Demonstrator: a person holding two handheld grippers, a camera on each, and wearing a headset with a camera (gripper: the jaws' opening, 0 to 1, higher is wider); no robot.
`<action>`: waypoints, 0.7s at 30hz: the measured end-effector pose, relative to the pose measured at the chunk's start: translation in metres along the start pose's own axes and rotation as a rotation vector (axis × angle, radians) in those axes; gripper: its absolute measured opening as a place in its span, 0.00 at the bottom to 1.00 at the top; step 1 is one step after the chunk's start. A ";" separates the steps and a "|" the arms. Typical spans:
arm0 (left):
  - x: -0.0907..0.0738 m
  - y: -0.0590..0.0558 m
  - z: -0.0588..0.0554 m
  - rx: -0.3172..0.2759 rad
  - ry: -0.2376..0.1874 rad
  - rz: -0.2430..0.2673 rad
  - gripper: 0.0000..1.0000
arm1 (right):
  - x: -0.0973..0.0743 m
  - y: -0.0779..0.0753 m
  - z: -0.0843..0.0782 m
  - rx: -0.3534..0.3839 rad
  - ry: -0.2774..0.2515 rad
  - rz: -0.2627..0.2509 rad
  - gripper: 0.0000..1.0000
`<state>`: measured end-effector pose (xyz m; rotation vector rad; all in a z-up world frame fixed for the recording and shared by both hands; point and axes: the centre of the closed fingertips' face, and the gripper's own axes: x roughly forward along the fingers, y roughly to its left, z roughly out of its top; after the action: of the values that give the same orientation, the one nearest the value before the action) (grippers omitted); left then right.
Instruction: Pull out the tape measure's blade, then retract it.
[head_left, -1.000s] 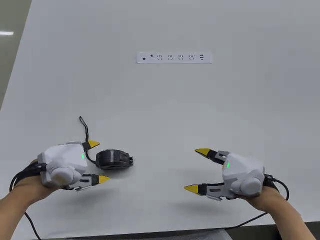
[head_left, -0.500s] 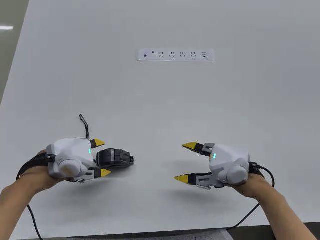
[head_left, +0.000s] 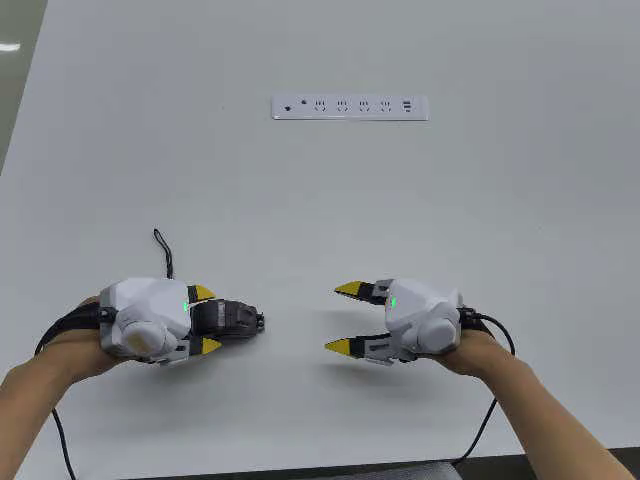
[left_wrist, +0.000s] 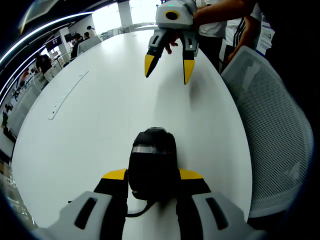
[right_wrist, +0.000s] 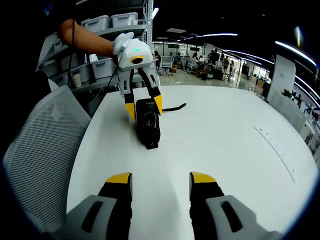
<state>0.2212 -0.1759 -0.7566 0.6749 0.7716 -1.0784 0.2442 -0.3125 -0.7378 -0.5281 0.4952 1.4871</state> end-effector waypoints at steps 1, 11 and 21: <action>0.000 0.000 -0.001 0.005 0.004 -0.006 0.33 | 0.004 0.000 0.001 -0.001 -0.003 0.007 0.44; 0.000 -0.001 0.000 0.028 0.010 -0.034 0.31 | 0.029 0.004 0.008 -0.013 -0.011 0.058 0.41; 0.000 -0.001 0.000 0.034 0.010 -0.038 0.31 | 0.052 0.008 0.015 -0.013 -0.026 0.105 0.35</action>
<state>0.2201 -0.1764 -0.7571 0.6977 0.7790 -1.1253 0.2373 -0.2617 -0.7576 -0.4989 0.4998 1.5959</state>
